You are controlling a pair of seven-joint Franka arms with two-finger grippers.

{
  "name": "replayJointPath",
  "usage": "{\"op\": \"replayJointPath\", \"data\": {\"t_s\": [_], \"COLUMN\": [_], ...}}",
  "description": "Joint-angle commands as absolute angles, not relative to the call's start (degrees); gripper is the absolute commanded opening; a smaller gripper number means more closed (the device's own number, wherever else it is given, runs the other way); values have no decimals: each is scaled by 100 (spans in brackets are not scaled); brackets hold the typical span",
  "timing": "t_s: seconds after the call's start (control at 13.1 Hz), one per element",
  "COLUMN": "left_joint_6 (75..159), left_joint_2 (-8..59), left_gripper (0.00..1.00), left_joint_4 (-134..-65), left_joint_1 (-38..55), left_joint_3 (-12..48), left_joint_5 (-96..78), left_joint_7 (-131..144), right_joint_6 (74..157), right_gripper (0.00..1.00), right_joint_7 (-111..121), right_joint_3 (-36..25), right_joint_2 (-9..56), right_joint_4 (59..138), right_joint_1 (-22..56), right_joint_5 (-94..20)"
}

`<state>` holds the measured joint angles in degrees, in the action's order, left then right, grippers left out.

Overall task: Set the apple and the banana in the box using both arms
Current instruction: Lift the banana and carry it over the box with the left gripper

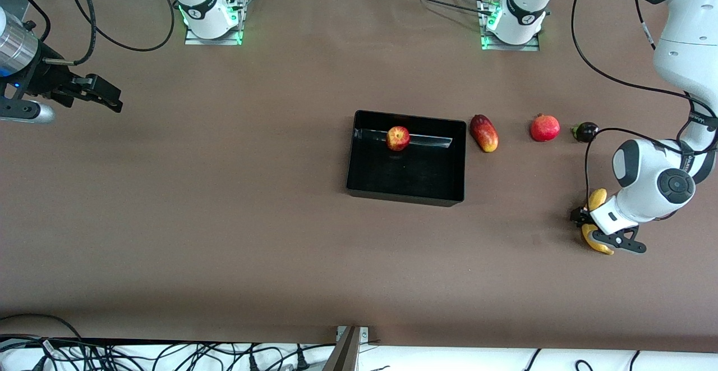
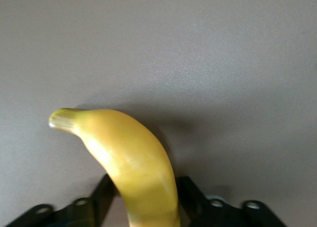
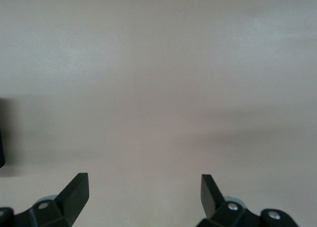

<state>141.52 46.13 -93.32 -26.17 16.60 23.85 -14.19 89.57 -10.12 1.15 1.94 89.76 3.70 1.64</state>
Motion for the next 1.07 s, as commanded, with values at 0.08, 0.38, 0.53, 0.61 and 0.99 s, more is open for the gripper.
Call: {"op": "replayJointPath", "data": {"t_s": [0.08, 0.38, 0.53, 0.61, 0.99], "left_joint_6": [13119, 11788, 11637, 11637, 11304], "left_joint_2": [3861, 3209, 3120, 3111, 2927], "left_gripper": [0, 0, 0, 0, 0], "left_joint_4": [-9554, -9536, -9527, -9527, -9545], "left_joint_1": [-2462, -1480, -619, -241, 737], "left_joint_3": [1749, 2004, 1995, 1995, 2118], "left_joint_5": [2435, 1717, 1363, 1354, 1178], "left_joint_7": [-1144, 627, 2032, 2787, 4419], "right_joint_6": [8833, 8842, 8842, 8842, 8842], "right_gripper": [100, 100, 100, 100, 100], "right_joint_7": [-1020, -1020, -1020, -1020, -1020], "right_joint_3": [176, 176, 176, 176, 176], "right_joint_2": [220, 220, 220, 220, 220], "right_joint_4": [8851, 8851, 8851, 8851, 8851], "right_joint_1": [299, 299, 299, 299, 299], "right_joint_5": [229, 229, 229, 229, 229]}}
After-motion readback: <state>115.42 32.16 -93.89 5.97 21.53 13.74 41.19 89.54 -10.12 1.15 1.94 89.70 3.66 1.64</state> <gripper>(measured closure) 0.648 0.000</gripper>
